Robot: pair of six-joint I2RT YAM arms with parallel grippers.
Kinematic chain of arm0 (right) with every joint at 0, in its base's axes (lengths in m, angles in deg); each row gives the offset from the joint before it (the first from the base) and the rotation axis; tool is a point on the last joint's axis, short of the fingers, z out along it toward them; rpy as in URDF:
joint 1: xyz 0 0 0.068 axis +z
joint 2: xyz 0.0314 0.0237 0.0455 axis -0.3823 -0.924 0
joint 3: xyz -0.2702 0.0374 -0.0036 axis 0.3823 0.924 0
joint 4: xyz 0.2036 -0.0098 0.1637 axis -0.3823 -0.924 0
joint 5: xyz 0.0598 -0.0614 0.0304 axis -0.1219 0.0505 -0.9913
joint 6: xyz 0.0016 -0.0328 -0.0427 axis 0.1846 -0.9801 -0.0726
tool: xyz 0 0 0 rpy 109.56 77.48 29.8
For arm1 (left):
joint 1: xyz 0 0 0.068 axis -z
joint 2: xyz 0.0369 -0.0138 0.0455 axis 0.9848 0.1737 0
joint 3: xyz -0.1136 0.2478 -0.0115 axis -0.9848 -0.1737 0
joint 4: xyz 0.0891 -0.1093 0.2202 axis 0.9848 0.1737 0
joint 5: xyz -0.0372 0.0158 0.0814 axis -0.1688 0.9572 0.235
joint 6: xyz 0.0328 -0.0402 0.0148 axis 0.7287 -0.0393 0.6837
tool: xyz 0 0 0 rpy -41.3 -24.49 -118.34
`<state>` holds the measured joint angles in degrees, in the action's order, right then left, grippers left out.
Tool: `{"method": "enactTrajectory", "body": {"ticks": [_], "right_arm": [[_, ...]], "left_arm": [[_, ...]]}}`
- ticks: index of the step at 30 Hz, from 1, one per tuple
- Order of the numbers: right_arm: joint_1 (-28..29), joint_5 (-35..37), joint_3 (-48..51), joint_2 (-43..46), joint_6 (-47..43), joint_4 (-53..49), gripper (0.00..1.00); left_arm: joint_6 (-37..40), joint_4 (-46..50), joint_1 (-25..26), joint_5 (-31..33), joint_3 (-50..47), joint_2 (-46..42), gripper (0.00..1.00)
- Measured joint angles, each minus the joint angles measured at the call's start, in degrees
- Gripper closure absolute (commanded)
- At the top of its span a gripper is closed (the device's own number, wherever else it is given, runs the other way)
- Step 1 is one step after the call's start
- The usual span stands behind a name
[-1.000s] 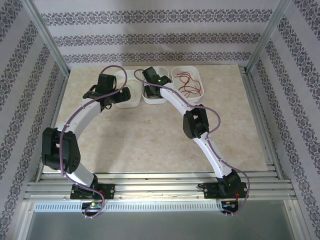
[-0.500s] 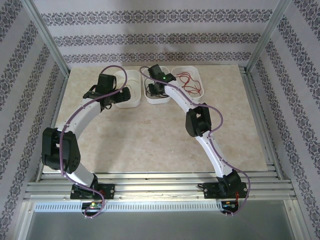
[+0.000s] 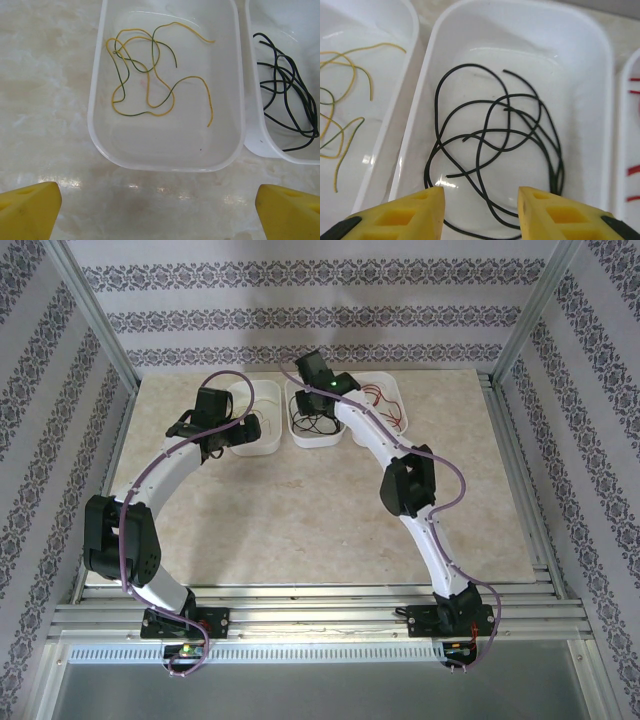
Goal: Untangle the cables
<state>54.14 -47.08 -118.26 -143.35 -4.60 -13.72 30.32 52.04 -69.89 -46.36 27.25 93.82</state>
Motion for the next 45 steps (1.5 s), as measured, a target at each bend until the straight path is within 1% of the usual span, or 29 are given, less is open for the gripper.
{"method": "enactTrajectory", "body": {"ticks": [5,9,14,17,19,21,24,27,34,38,40,42,45], "right_arm": [[0.0,2.6,5.1,4.6,0.3,0.8,0.59],[-1.3,3.1,15.1,11.5,1.5,2.3,0.59],[-6.9,4.3,31.2,25.0,2.7,5.6,0.59],[-10.4,5.8,38.8,32.0,3.0,7.3,0.59],[-12.4,6.6,43.6,35.8,3.2,8.5,0.6],[-13.7,6.8,46.8,37.9,3.2,8.8,0.6],[-15.1,6.7,49.0,37.8,3.1,8.9,0.61],[-16.0,6.3,48.9,35.8,2.6,9.1,0.62],[-16.9,6.0,43.1,26.7,0.3,8.4,0.62],[-17.3,6.0,40.1,23.7,-0.6,7.6,0.64],[-17.5,6.0,38.8,22.7,-0.9,7.3,0.68],[-17.7,5.8,37.9,21.9,-1.3,7.3,0.74],[-18.1,5.5,37.1,20.9,-1.7,7.0,0.88]], "left_arm": [[0.0,0.0,0.0,0.0,0.0,0.0,0.01],[0.0,0.0,0.0,0.2,0.0,0.0,0.0],[0.0,0.0,0.0,0.4,0.0,0.0,0.0],[0.0,0.0,0.0,0.5,0.0,0.0,0.0],[0.0,0.0,0.0,0.4,0.0,0.0,0.0],[0.0,0.0,0.0,0.4,0.0,0.0,0.0],[0.0,0.0,0.0,0.4,0.0,0.0,0.0],[0.0,0.0,0.0,0.5,0.0,0.0,0.0],[0.0,0.0,0.0,0.7,0.0,0.0,0.0],[0.0,0.0,0.0,1.1,0.0,0.0,0.0],[0.0,0.0,0.0,1.1,0.0,0.0,0.0],[0.0,0.0,0.0,1.1,0.0,0.0,0.0],[0.0,0.0,0.0,1.2,0.0,0.0,0.0]]}}
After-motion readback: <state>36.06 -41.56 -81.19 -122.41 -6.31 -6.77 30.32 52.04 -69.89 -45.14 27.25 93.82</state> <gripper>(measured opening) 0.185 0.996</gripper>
